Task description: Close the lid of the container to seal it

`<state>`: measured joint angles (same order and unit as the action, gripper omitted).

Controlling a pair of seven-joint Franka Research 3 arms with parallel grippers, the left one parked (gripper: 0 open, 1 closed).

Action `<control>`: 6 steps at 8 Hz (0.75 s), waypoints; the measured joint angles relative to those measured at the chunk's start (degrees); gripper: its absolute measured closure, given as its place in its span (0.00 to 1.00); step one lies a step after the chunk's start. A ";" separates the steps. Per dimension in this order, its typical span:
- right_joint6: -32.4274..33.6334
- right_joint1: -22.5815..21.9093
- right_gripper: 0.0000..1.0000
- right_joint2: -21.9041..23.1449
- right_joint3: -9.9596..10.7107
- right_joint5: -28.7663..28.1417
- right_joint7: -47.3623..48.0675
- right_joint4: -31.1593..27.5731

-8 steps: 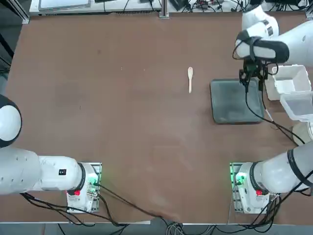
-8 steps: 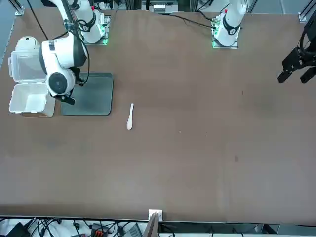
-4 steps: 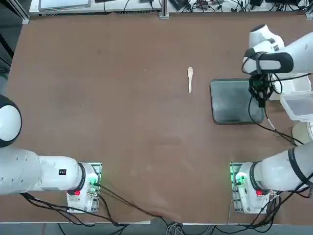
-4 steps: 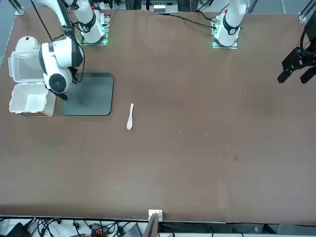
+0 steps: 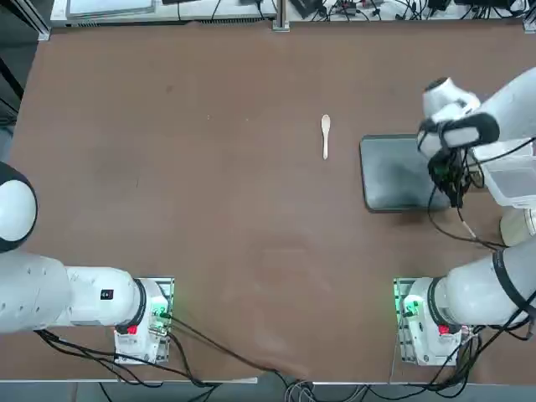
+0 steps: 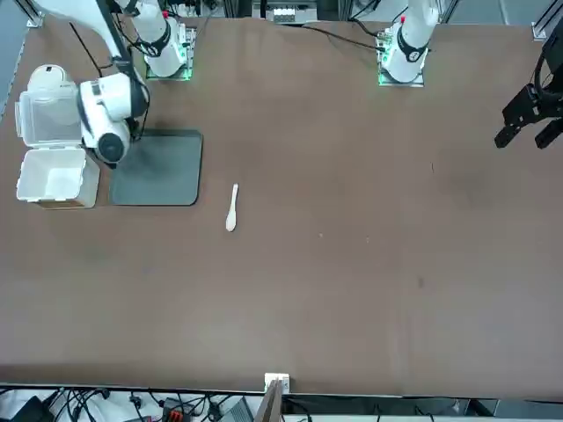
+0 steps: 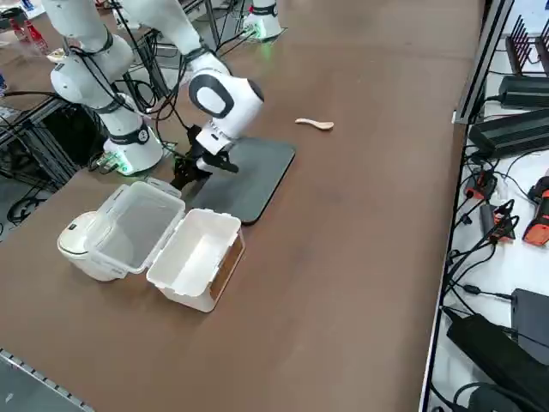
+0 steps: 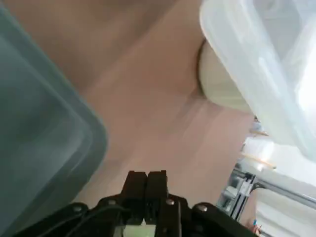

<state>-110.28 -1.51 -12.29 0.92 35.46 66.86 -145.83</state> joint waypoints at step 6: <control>7.20 -5.16 0.99 -9.59 -0.30 15.84 23.52 -2.35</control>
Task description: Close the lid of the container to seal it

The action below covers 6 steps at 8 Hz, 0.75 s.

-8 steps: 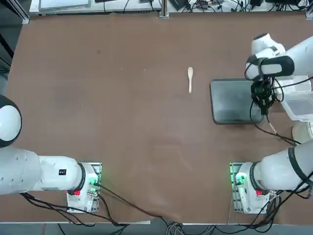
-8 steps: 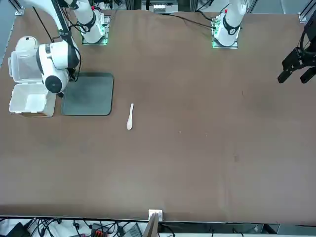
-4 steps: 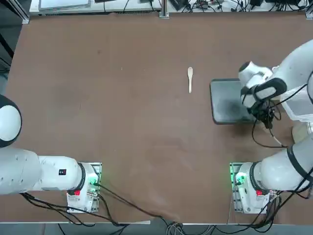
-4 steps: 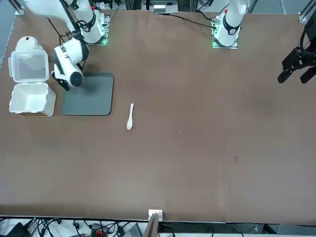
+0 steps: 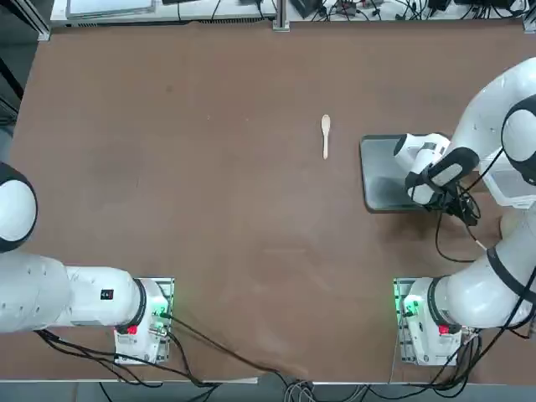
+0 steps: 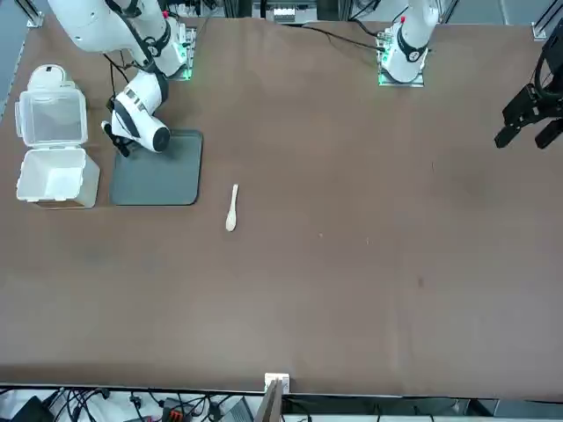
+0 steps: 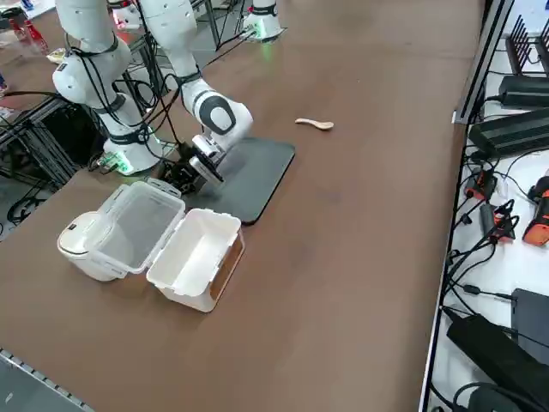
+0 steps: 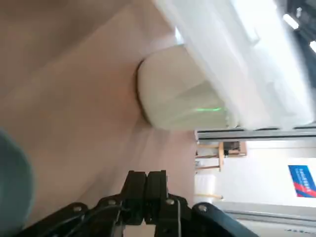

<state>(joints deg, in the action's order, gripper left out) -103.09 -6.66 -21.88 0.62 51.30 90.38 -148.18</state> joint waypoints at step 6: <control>6.76 -0.08 0.99 2.90 -0.03 2.33 -0.18 1.13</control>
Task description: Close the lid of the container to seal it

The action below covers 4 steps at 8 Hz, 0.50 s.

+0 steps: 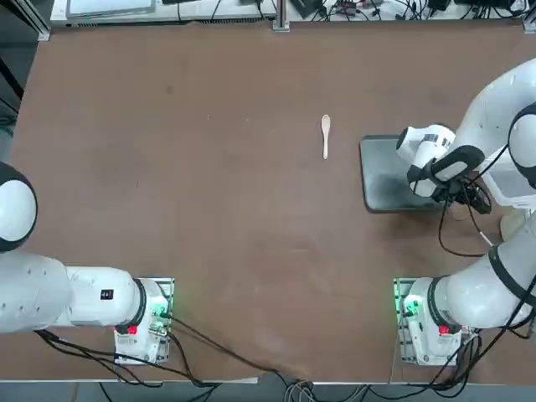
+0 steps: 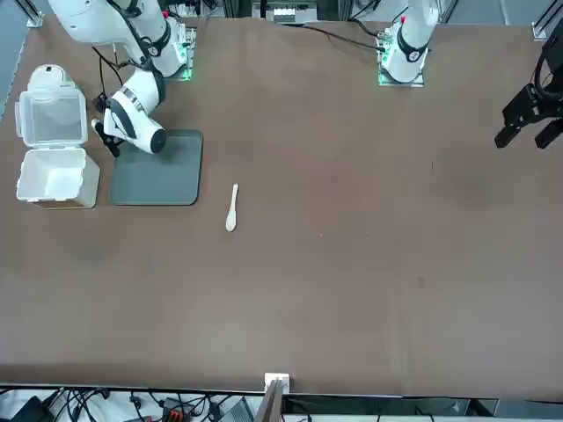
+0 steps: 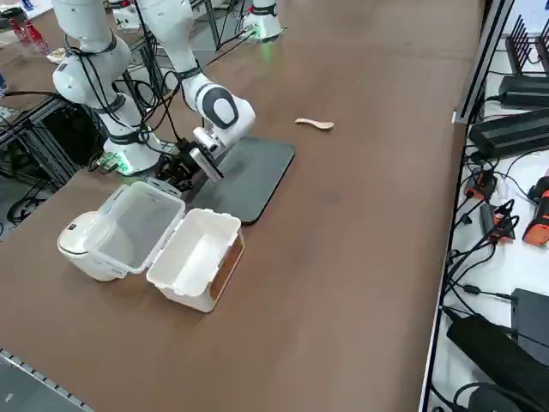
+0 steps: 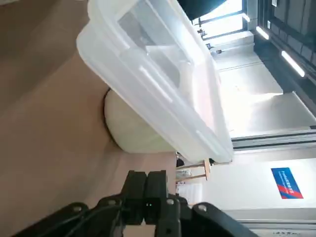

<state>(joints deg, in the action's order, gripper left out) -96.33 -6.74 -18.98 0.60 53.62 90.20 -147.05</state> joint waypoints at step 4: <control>2.13 0.27 0.99 -0.01 0.44 3.85 0.00 -0.28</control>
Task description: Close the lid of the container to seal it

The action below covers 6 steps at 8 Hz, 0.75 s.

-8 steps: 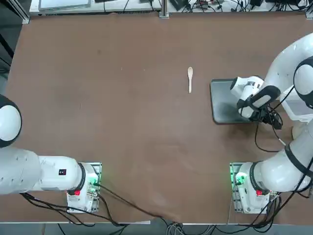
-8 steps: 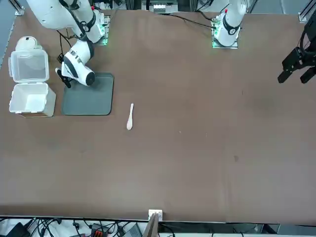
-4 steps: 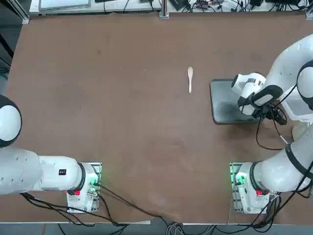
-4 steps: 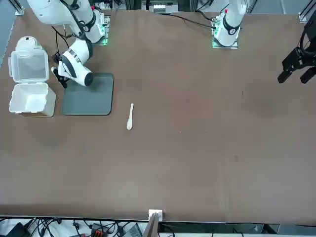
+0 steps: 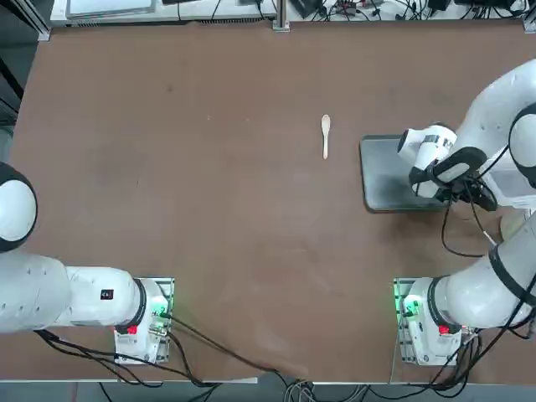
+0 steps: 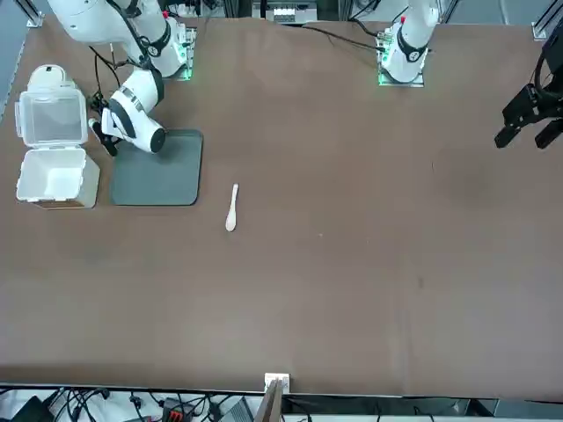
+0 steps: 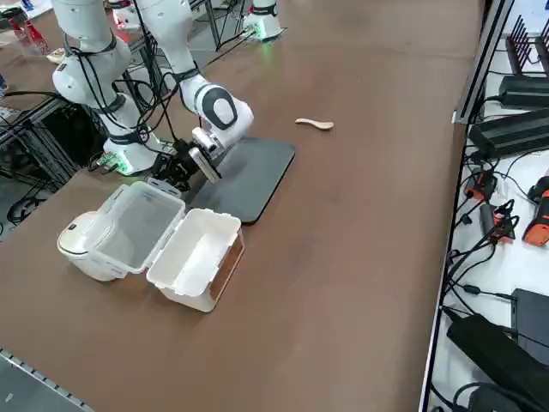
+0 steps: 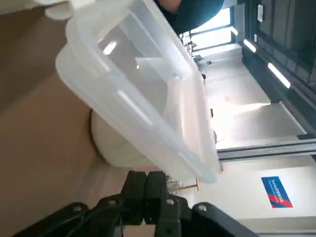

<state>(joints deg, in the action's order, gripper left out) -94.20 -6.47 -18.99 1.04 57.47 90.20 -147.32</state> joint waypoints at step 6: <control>5.00 1.29 0.99 1.14 -0.09 5.29 -7.42 4.16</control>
<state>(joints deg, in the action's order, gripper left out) -89.21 -5.19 -17.85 0.94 62.77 82.78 -143.16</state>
